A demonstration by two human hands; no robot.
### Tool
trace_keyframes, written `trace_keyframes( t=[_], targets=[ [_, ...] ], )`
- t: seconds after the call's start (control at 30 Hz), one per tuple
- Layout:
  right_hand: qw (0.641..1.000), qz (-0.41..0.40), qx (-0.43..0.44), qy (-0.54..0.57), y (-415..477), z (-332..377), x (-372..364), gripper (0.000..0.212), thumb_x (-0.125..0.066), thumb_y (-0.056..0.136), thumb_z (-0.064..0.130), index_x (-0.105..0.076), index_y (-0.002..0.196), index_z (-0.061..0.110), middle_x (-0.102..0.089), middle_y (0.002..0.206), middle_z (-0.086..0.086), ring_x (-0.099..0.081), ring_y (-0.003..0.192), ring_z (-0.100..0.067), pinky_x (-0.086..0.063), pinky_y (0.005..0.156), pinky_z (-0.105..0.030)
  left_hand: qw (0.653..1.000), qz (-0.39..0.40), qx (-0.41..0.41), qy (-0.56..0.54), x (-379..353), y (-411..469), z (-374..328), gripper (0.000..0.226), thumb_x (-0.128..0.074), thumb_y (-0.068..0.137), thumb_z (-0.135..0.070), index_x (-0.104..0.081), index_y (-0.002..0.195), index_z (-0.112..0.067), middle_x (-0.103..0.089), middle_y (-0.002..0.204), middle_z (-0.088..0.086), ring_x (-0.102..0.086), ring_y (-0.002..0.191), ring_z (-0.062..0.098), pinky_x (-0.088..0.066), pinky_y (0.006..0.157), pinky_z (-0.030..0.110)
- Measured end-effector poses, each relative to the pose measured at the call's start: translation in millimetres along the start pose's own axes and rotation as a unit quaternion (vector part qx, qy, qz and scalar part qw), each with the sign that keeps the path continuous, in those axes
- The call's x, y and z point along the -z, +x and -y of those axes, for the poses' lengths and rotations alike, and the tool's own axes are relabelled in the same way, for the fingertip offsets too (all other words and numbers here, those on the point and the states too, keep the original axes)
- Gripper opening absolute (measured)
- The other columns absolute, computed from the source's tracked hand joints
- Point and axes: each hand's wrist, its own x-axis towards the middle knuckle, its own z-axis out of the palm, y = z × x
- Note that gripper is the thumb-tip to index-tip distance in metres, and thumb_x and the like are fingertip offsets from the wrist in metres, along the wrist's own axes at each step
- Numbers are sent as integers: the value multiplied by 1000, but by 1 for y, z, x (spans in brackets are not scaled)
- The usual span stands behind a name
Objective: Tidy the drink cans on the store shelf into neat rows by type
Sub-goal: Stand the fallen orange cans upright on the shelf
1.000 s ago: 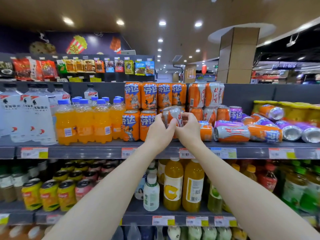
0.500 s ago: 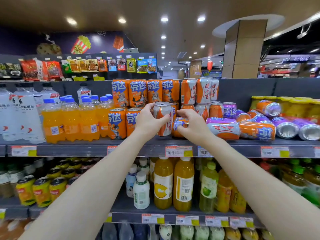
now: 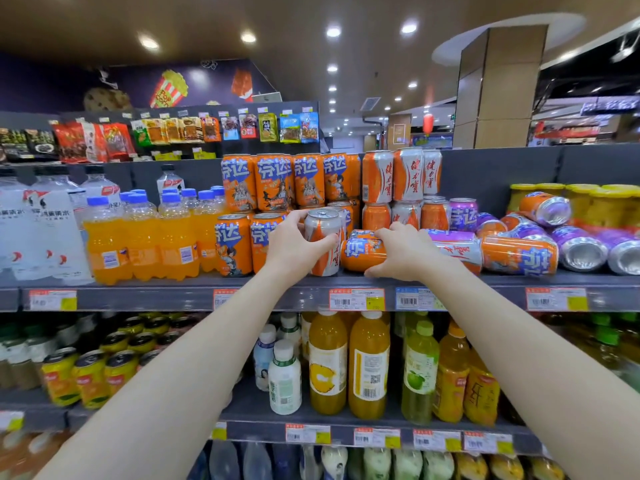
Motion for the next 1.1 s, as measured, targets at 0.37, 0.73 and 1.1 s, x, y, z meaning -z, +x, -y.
trace_keyframes(
  t=[0.37,0.73,1.1],
  targets=[
    [994,-86,24,58,6,21,1,64,-71,67,65,-61,114,23,-60,106,1,-55,95,-18,-52,78,-33,1000,9,-22,7,11,-2,-3,64,-81,82,-40,-55,137,-21,-64,112,-10,-58,87,-7,-45,61,7],
    [882,-64,-91,457,4,37,-2,60,-81,77,48,-55,122,17,-63,110,3,-63,99,-14,-48,65,-19,999,3,-52,13,47,1,-10,59,-81,80,-47,-58,130,-26,-63,102,-16,-64,91,3,-54,66,16],
    [837,16,-47,545,15,61,-14,78,-87,76,33,-49,143,21,-65,129,2,-64,113,-17,-57,93,-39,999,12,-37,7,88,5,-5,56,-80,80,-48,-58,128,-28,-66,107,-9,-66,97,8,-62,74,29]
  ],
)
